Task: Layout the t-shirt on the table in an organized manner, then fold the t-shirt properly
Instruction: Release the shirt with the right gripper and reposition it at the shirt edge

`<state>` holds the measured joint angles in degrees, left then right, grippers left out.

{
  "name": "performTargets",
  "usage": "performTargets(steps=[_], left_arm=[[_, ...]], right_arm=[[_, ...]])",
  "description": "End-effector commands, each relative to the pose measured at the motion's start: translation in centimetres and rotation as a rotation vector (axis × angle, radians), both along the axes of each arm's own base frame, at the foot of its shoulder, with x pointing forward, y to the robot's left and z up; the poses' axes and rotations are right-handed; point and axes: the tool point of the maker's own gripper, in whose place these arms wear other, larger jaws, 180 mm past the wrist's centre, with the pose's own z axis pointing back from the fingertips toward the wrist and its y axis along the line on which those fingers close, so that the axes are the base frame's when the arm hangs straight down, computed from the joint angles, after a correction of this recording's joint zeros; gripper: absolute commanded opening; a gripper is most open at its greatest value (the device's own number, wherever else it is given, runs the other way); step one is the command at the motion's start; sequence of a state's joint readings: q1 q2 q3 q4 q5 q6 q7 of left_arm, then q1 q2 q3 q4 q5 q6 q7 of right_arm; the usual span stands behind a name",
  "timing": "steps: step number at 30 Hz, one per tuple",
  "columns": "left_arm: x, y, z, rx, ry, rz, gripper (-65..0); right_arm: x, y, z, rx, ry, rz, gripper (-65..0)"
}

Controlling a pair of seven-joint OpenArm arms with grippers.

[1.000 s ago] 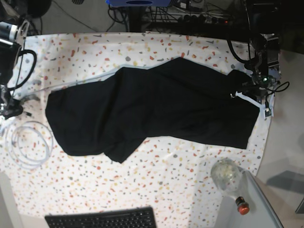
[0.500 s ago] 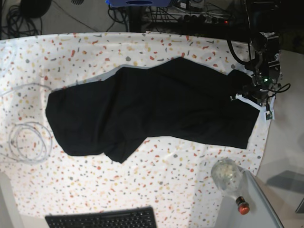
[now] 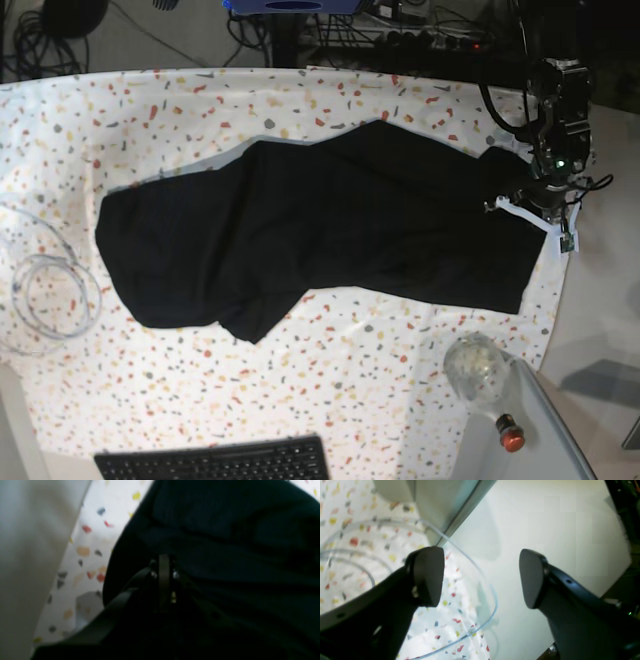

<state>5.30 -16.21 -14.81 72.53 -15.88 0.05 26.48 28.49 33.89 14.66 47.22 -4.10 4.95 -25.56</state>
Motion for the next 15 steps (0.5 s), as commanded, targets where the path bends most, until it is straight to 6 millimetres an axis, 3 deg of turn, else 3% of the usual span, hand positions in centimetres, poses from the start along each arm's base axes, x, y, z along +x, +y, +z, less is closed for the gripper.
performTargets(steps=[1, 4, 7, 10, 13, 15], left_arm=[[1.3, 0.8, 1.7, 0.027, -0.054, -0.001, -65.0], [1.2, 0.8, 1.6, 0.027, -0.053, -0.001, -65.0], [1.1, 0.8, 1.5, 0.026, -0.048, 0.001, -65.0], [1.1, 0.8, 1.5, 0.026, -0.048, 0.001, -65.0], [1.1, 0.8, 1.5, 0.026, -0.048, 0.001, -65.0], [1.2, 0.8, 1.5, 0.027, -0.050, 0.000, -65.0]], right_arm=[[1.1, -0.5, 3.2, -0.057, -0.082, 0.015, -20.0], [0.9, 2.3, 3.1, -0.051, -0.135, 0.064, -22.5], [0.8, 7.4, 1.3, -0.022, -0.118, 0.187, -29.1], [1.1, 13.4, -2.2, 0.077, -0.049, 0.331, -43.5], [2.3, 17.5, -5.6, 0.203, 0.009, 0.438, -65.0], [3.6, 19.3, -7.3, 0.281, 0.032, 0.467, -65.0]])
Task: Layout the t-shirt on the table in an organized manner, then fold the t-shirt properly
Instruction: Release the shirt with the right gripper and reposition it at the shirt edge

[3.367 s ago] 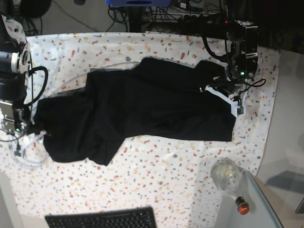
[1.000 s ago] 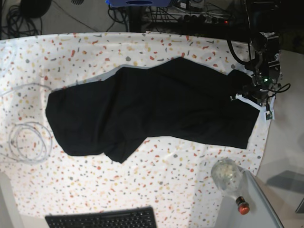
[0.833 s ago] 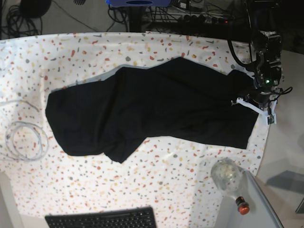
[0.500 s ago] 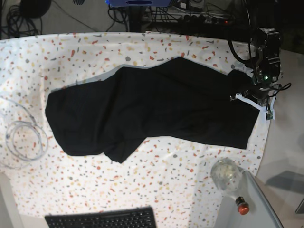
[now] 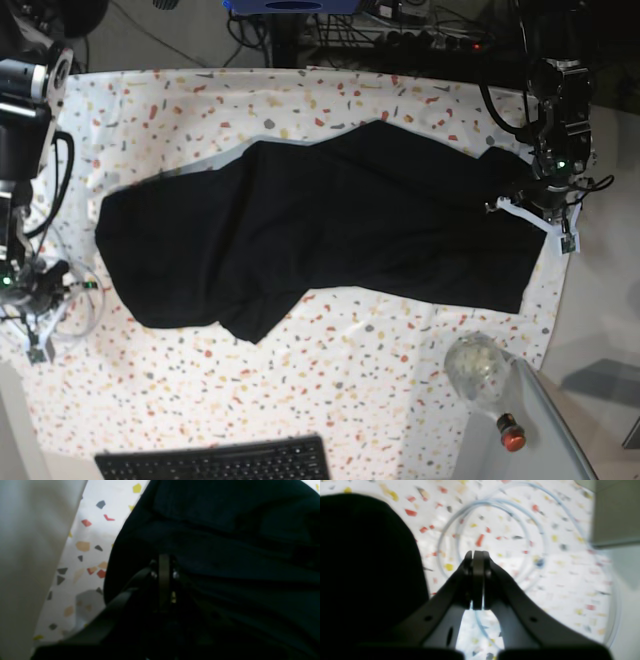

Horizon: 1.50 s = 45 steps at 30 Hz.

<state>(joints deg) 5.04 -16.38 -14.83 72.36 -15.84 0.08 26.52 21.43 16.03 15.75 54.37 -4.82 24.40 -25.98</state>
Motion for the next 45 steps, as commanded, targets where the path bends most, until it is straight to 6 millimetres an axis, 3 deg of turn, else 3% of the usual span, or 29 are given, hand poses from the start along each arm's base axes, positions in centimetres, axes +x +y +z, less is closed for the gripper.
performTargets(steps=[1, 5, 10, 13, 17, 20, 23, 29, 34, 37, 40, 43, 45], left_arm=[[1.0, 0.7, 1.4, 0.024, -0.049, -0.001, -65.0], [0.4, 0.7, 1.0, 0.024, -0.034, -0.001, -65.0], [0.0, 0.7, 0.7, 0.023, -0.025, 0.000, -65.0], [-0.3, 0.6, 0.5, 0.024, -0.020, -0.002, -65.0], [-0.5, 0.7, 0.5, 0.025, -0.017, -0.001, -65.0], [-0.8, 0.7, 0.3, 0.024, -0.011, 0.000, -65.0], [-1.4, 0.7, 0.0, 0.027, 0.002, -0.002, -65.0], [-1.5, 0.7, -0.1, 0.027, 0.005, -0.002, -65.0], [-1.6, 0.8, -0.1, 0.028, 0.006, -0.002, -65.0], [-2.0, 0.9, -0.3, 0.031, 0.015, -0.003, -65.0], [-2.2, 1.0, -0.3, 0.034, 0.017, -0.002, -65.0], [-2.4, 1.9, 0.0, 0.032, 0.008, 0.032, -65.0], [-2.5, 2.3, 0.0, 0.028, 0.002, 0.054, -65.0]], right_arm=[[2.3, -0.6, 1.9, 0.010, -0.064, -0.012, -65.0], [3.3, 0.0, 0.4, 0.079, -0.008, -0.033, -65.0], [3.6, 2.3, -0.7, 0.126, 0.018, -0.018, -65.0], [3.7, 4.7, -1.5, 0.164, 0.033, 0.001, -65.0], [3.8, 5.7, -2.5, 0.206, 0.042, -0.005, -65.0], [3.2, 5.1, -3.7, 0.215, 0.046, -0.040, -65.0], [2.3, 2.9, -4.7, 0.183, 0.059, -0.112, -65.0], [1.2, 2.3, -5.9, 0.184, 0.078, -0.145, -65.0], [0.2, -2.8, -5.5, 0.077, 0.059, -0.291, -65.0], [-1.8, -8.3, -4.8, -0.023, 0.038, -0.386, -65.0], [-5.6, -15.4, -3.8, -0.151, 0.063, -0.538, -65.0], [-7.6, -21.6, -0.4, -0.247, -0.031, -0.685, -65.0], [-7.8, -23.1, 0.9, -0.233, -0.068, -0.729, -65.0]])
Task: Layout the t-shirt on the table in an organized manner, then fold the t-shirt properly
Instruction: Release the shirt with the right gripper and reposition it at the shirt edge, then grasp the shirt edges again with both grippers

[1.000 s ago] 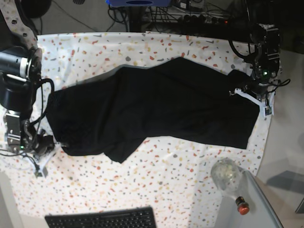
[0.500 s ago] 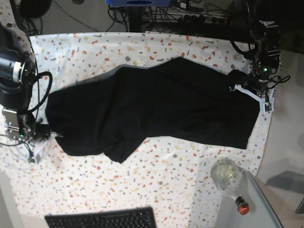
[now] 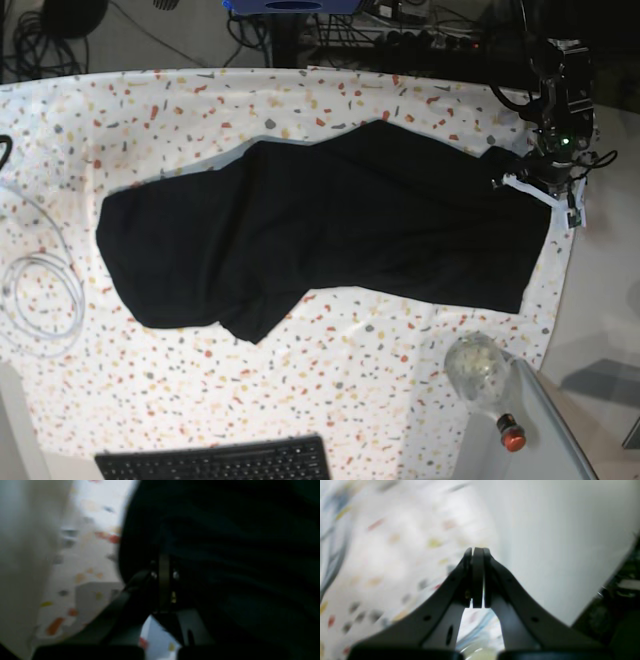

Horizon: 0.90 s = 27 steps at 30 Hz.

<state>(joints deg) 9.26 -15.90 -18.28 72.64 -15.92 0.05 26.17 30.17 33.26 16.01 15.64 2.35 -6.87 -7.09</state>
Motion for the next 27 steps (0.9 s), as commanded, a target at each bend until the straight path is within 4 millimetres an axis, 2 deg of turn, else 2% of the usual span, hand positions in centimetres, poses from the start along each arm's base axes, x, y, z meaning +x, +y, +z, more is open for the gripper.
performTargets(steps=[1, 2, 3, 5, 6, 9, 12, 15, 21, 23, 25, 27], left_arm=[[0.9, 0.8, 1.3, 0.024, -0.046, 0.006, -65.0], [0.9, 0.9, 1.4, 0.023, -0.047, 0.011, -65.0], [0.9, 0.9, 1.4, 0.025, -0.047, 0.011, -65.0], [0.9, 1.2, 1.5, 0.031, -0.047, 0.010, -65.0], [0.8, 1.5, 1.6, 0.034, -0.048, 0.016, -65.0], [0.3, 2.0, 1.6, 0.036, -0.045, 0.032, -65.0], [0.6, 1.5, 2.1, 0.037, -0.062, 0.021, -65.0], [0.4, 1.5, 2.3, 0.041, -0.064, 0.019, -65.0], [0.6, 1.3, 2.9, 0.047, -0.081, 0.008, -65.0], [0.4, 1.3, 2.8, 0.047, -0.077, 0.007, -65.0], [0.6, 1.1, 3.4, 0.053, -0.090, -0.001, -65.0], [1.0, 1.0, 4.1, 0.058, -0.109, -0.009, -65.0]], right_arm=[[3.1, -0.3, 2.8, -0.011, -0.095, 0.035, -65.0], [4.0, 0.4, 3.0, 0.019, -0.098, 0.068, -65.0], [5.3, 2.3, 2.7, 0.076, -0.091, 0.123, -65.0], [8.0, 7.4, 2.2, 0.195, -0.065, 0.255, -65.0], [8.5, 9.8, 1.6, 0.246, -0.038, 0.310, -65.0], [10.5, 16.6, 1.4, 0.325, -0.024, 0.474, -65.0], [11.3, 20.6, 1.6, 0.354, -0.028, 0.537, -65.0], [11.6, 24.2, 0.9, 0.412, -0.014, 0.585, -65.0], [9.3, 25.7, -3.5, 0.530, 0.103, 0.547, -65.0], [8.6, 24.9, -4.3, 0.533, 0.110, 0.530, -65.0], [8.5, 24.2, -4.6, 0.520, 0.086, 0.519, -65.0], [7.5, 23.1, -5.5, 0.517, 0.091, 0.497, -65.0]])
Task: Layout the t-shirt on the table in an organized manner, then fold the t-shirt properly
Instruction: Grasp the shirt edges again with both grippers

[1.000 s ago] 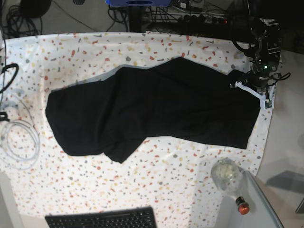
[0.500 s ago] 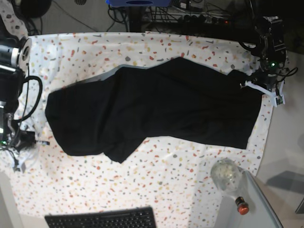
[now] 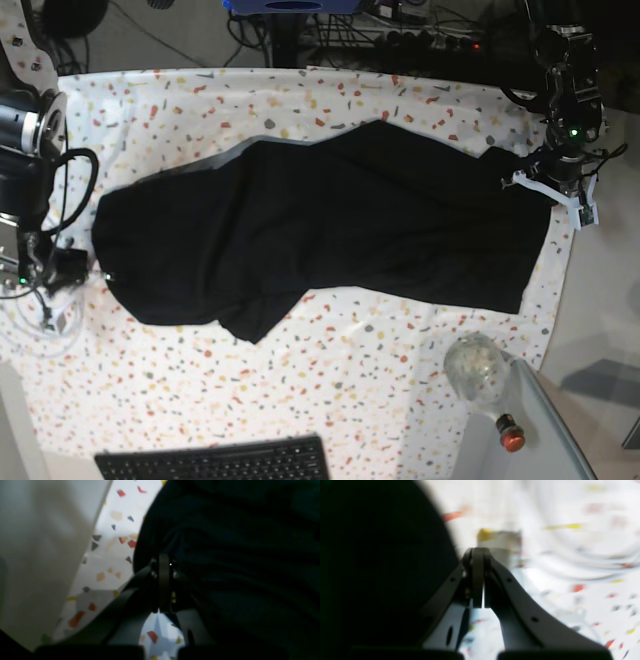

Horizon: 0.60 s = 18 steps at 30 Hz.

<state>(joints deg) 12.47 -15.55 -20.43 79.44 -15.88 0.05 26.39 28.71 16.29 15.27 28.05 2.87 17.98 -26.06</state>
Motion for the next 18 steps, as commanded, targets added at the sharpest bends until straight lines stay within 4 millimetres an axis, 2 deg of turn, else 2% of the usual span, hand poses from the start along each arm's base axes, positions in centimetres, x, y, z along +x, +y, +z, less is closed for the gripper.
performTargets(steps=[1, 2, 4, 6, 9, 11, 12, 14, 16, 17, 18], left_arm=[[0.8, 0.6, 1.5, 0.030, -0.047, -0.006, -65.0], [0.8, 0.6, 1.7, 0.032, -0.049, -0.008, -65.0], [0.8, 0.5, 1.9, 0.035, -0.055, -0.013, -65.0], [0.7, 0.5, 2.1, 0.038, -0.056, -0.016, -65.0], [0.6, 0.5, 1.9, 0.037, -0.052, -0.014, -65.0], [0.6, 0.5, 1.9, 0.037, -0.051, -0.014, -65.0], [0.5, 0.4, 1.8, 0.036, -0.050, -0.015, -65.0], [0.0, 0.4, 1.5, 0.036, -0.038, -0.015, -65.0], [-0.1, 0.4, 1.5, 0.036, -0.036, -0.017, -65.0], [-0.2, 0.2, 1.4, 0.034, -0.033, -0.020, -65.0], [-0.2, 0.2, 1.3, 0.034, -0.032, -0.020, -65.0]], right_arm=[[0.6, -1.5, 0.9, -0.010, -0.021, -0.020, -65.0], [0.1, -2.2, 0.5, -0.013, -0.017, -0.033, -65.0], [-0.5, -4.8, 0.4, -0.051, -0.036, -0.090, -65.0], [-1.9, -10.0, 0.9, -0.164, -0.068, -0.219, -65.0], [-4.4, -18.7, 3.7, -0.395, -0.154, -0.396, -65.0], [-6.0, -22.8, 5.8, -0.511, -0.175, -0.473, -65.0], [-6.0, -24.1, 7.0, -0.547, -0.194, -0.496, -65.0], [-5.6, -25.2, 8.5, -0.575, -0.225, -0.505, -65.0], [-4.3, -25.0, 9.6, -0.574, -0.264, -0.482, -65.0], [-3.6, -24.6, 10.0, -0.560, -0.272, -0.466, -65.0], [-3.3, -23.0, 9.0, -0.516, -0.242, -0.434, -65.0]])
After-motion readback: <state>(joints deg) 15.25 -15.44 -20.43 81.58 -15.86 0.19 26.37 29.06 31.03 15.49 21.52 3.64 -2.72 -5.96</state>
